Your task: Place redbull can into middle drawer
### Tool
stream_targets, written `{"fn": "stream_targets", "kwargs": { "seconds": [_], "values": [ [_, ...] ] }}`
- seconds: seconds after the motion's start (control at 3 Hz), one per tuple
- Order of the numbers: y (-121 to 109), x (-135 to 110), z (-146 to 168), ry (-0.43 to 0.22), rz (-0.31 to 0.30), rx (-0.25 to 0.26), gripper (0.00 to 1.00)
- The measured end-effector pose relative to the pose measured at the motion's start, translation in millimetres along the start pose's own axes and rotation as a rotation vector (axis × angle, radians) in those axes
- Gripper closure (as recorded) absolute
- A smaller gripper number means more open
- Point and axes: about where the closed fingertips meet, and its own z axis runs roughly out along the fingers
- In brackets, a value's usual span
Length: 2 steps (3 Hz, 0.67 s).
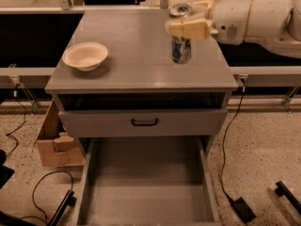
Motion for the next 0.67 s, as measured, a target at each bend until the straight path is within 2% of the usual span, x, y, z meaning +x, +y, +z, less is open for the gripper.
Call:
{"fn": "stream_targets", "kwargs": {
  "seconds": [0.33,0.67],
  "values": [
    [80.3,32.8,-36.4,0.046,-0.006,-0.036,1.00],
    [122.5,93.0,-36.6,0.126,-0.023,-0.055,1.00]
  ]
}}
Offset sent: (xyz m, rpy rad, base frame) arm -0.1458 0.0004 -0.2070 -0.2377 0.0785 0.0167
